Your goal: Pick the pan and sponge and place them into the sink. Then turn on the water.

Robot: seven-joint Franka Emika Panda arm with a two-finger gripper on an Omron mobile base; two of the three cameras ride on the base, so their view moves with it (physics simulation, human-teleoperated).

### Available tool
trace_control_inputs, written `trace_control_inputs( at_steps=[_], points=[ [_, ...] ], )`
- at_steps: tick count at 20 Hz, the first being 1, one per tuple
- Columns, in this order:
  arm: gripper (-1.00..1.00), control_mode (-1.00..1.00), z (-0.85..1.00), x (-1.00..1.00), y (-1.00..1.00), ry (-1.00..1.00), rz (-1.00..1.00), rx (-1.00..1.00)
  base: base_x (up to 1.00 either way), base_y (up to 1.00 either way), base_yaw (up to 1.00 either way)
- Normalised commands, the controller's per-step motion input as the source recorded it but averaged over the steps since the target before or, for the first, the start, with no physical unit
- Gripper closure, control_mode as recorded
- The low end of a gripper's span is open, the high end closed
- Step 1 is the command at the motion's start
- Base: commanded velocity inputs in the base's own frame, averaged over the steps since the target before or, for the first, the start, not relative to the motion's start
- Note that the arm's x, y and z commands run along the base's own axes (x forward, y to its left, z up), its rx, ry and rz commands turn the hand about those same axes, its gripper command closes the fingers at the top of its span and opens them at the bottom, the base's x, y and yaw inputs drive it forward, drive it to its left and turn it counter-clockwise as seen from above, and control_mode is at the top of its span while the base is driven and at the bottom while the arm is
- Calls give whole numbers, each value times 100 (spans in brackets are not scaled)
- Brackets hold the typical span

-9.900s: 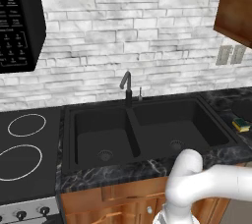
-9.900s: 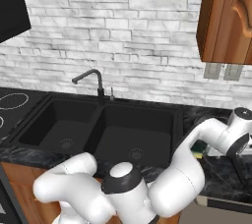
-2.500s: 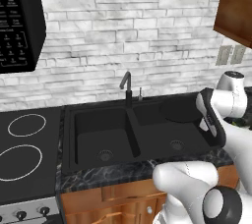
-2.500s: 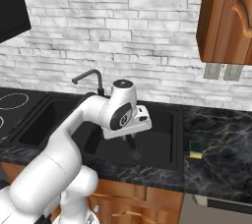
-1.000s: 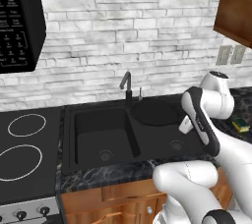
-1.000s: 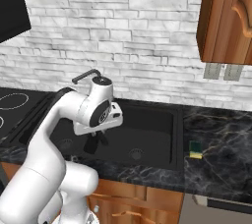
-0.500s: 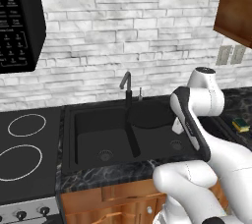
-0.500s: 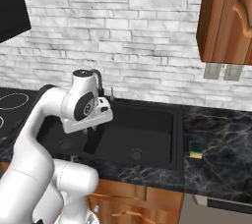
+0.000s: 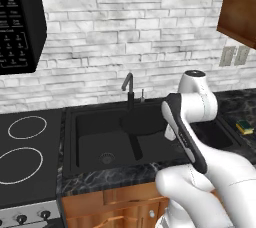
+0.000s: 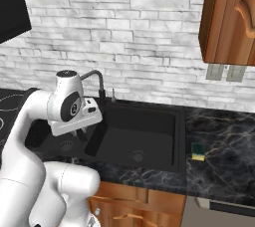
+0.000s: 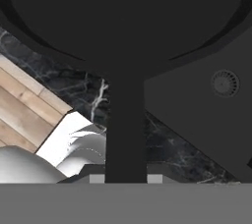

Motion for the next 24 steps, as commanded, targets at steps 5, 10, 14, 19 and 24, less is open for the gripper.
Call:
trace_control_inputs(
  at_steps=[5,10,14,19,24],
  points=[
    [100,-100,-2,-8,38,0,0,0,0,0,0],
    [100,-100,10,-2,21,6,0,-6,0,0,0],
    [100,-100,14,0,10,17,0,-7,0,0,0],
    [100,-100,9,0,2,14,-1,-1,0,0,0],
    [100,-100,-7,-2,9,3,-3,0,0,0,0]
  ],
)
